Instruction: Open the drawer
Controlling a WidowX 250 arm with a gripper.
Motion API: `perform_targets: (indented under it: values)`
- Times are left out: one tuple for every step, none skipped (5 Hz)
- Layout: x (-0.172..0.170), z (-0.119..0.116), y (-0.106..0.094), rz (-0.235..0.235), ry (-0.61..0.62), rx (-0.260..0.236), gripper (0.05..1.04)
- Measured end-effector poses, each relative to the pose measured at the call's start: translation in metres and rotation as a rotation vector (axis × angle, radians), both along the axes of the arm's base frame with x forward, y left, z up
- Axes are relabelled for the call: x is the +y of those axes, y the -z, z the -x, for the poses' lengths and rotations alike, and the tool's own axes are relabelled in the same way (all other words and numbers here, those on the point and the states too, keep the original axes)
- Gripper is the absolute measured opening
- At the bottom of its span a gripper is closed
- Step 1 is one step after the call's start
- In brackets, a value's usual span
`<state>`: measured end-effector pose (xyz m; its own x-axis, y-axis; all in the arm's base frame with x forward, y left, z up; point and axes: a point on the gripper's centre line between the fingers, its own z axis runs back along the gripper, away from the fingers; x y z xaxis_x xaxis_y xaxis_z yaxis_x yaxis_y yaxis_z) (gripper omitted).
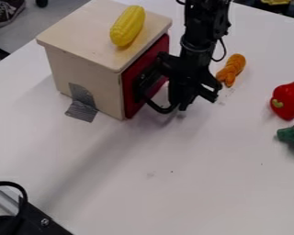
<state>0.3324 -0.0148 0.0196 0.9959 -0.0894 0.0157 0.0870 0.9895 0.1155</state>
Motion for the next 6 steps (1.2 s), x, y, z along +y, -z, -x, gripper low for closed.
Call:
perform_targets:
  values:
    - [-0.012,-0.003,-0.002,0.064,0.015,-0.001,0.135]
    - [-0.028,-0.002,-0.003,0.108,0.034,0.001,0.129]
    - [-0.042,-0.002,0.0,0.147,0.048,0.008,0.129]
    - [-0.06,-0.001,0.002,0.167,0.078,0.01,0.129]
    - [-0.063,0.0,0.004,0.17,0.082,0.017,0.129]
    - [-0.068,-0.001,0.005,0.195,0.068,0.009,0.129]
